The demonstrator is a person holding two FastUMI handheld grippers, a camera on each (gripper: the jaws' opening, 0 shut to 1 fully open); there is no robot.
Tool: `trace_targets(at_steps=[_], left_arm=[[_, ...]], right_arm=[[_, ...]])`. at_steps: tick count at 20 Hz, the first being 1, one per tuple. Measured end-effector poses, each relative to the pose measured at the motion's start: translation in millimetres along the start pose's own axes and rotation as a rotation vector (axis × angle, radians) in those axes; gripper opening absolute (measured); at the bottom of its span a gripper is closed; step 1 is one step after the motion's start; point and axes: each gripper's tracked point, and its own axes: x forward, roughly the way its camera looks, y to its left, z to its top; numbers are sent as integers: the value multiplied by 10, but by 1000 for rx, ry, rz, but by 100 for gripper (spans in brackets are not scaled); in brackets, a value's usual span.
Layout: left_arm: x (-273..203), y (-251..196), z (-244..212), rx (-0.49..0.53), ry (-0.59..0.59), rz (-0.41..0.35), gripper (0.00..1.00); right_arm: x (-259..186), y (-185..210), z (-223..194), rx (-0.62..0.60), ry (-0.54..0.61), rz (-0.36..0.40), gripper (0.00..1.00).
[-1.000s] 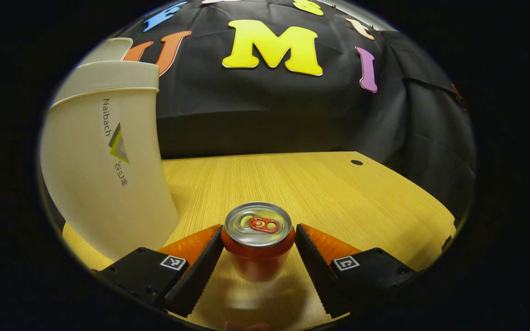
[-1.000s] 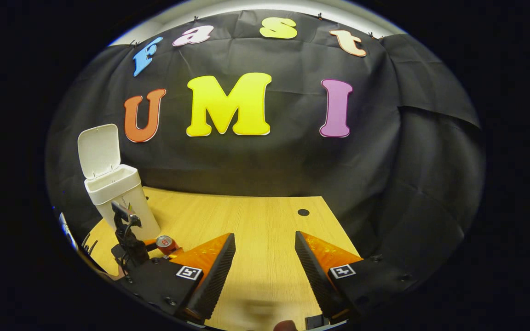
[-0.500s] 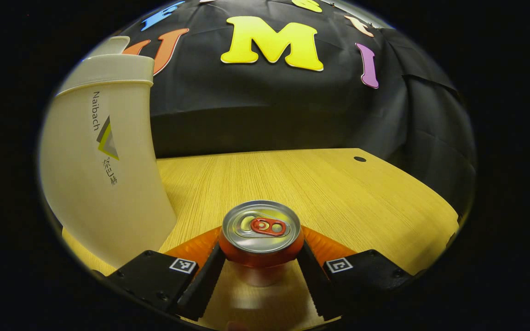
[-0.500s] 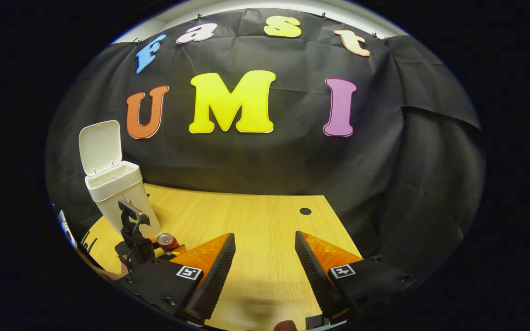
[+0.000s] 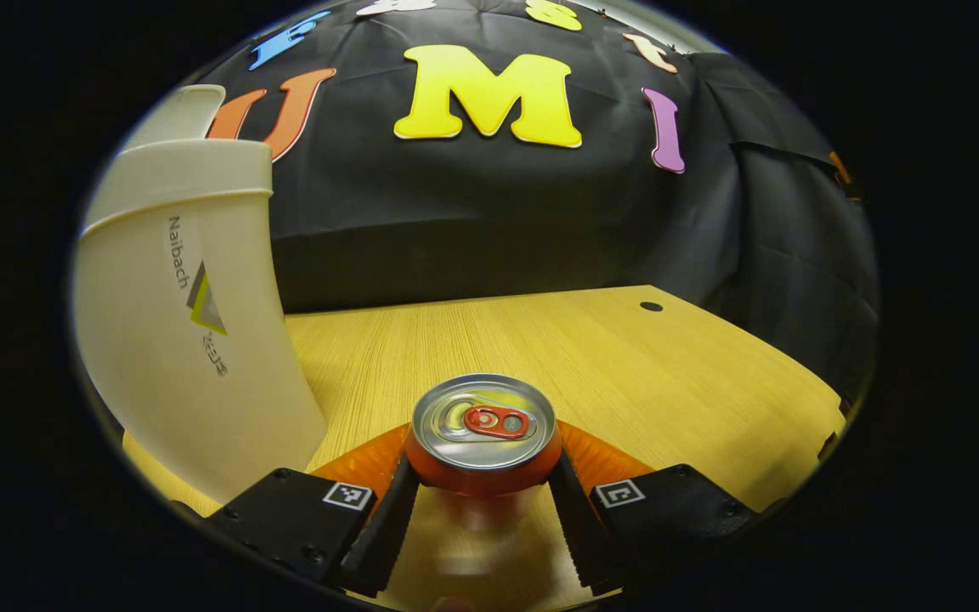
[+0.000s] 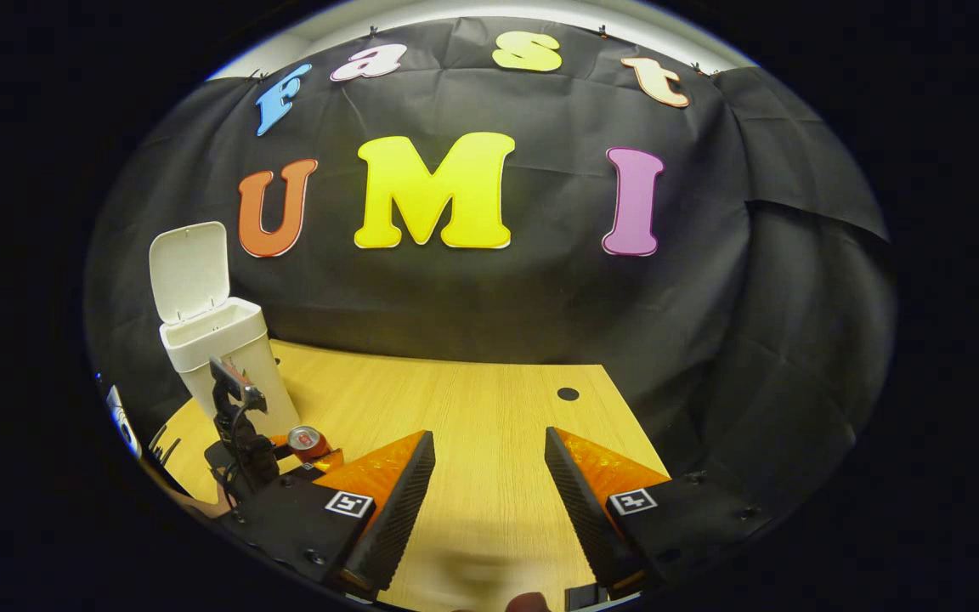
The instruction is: Press the lid of the desktop garbage bin to open it, pick up the crumpled paper on the desktop and throw it into the bin, then pick up the pop can on the desktop and drop it into the bin, and finally close the garbage bin lid.
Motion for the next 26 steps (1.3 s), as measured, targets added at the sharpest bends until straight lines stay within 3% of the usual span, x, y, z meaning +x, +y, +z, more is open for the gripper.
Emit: trace_targets(at_steps=[12,22,26], left_arm=[[-571,106,1229,-31,-125,12,79],[-947,573,2100,-10,-233,99,79],[-1056,947,2445,-16,-286,167,79]], right_arm=[[-71,188,210,36,-77,40,85],[-71,184,416,95,-113,43,85],[-40,262,483,107,-122,61,85]])
